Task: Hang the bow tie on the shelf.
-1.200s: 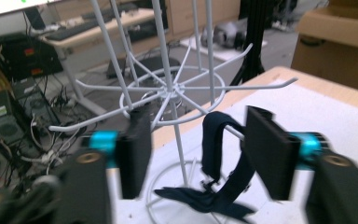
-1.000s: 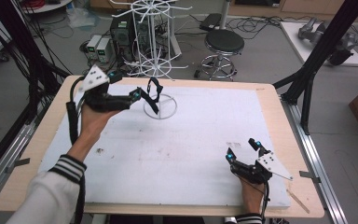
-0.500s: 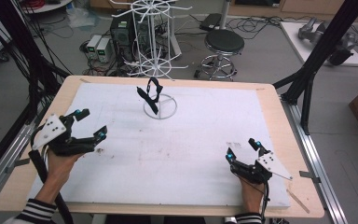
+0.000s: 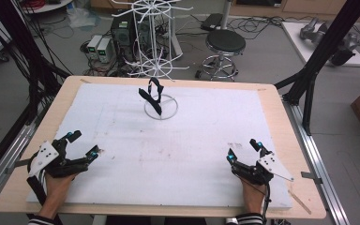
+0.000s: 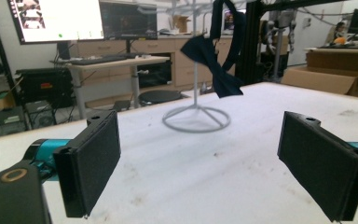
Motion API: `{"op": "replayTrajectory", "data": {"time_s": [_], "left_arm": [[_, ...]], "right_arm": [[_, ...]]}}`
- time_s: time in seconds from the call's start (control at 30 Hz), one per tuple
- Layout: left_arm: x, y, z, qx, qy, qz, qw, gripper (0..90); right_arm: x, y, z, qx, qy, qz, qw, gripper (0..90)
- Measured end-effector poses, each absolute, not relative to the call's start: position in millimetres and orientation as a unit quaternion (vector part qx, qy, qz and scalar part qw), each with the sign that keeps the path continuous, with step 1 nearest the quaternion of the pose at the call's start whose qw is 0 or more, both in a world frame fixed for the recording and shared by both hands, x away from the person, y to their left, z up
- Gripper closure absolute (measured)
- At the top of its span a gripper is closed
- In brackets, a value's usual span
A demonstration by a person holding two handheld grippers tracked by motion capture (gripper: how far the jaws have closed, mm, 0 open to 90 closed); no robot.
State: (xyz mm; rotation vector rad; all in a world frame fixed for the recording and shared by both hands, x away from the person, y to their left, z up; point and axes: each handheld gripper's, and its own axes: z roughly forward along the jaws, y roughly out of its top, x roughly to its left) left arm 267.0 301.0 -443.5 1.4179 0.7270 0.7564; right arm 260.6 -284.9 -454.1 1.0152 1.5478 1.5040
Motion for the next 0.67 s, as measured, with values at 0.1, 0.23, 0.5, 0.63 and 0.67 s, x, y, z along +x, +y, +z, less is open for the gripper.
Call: {"op": "replayTrajectory", "data": {"time_s": [0.1,0.23,0.5,0.63,0.67], "left_arm": [[266.7,302.6,-452.8,0.615,0.328,0.332,0.636,13.5],[266.1,303.8,-455.0,0.609,0.332,0.338,0.636,13.5],[265.9,303.6,-455.3,0.607,0.334,0.34,0.636,13.6],[265.5,303.3,-455.3,0.609,0.334,0.342,0.633,13.6],[265.5,303.1,-455.4,0.608,0.334,0.343,0.634,13.6]], "right_arm": [[260.3,-284.7,-454.2,0.395,0.603,0.587,0.37,9.7],[260.1,-284.6,-454.3,0.394,0.602,0.587,0.371,9.7],[259.4,-284.5,-454.5,0.391,0.601,0.588,0.374,9.7],[258.9,-284.4,-454.7,0.391,0.6,0.588,0.375,9.7],[258.9,-284.5,-454.7,0.391,0.6,0.588,0.375,9.7]]}}
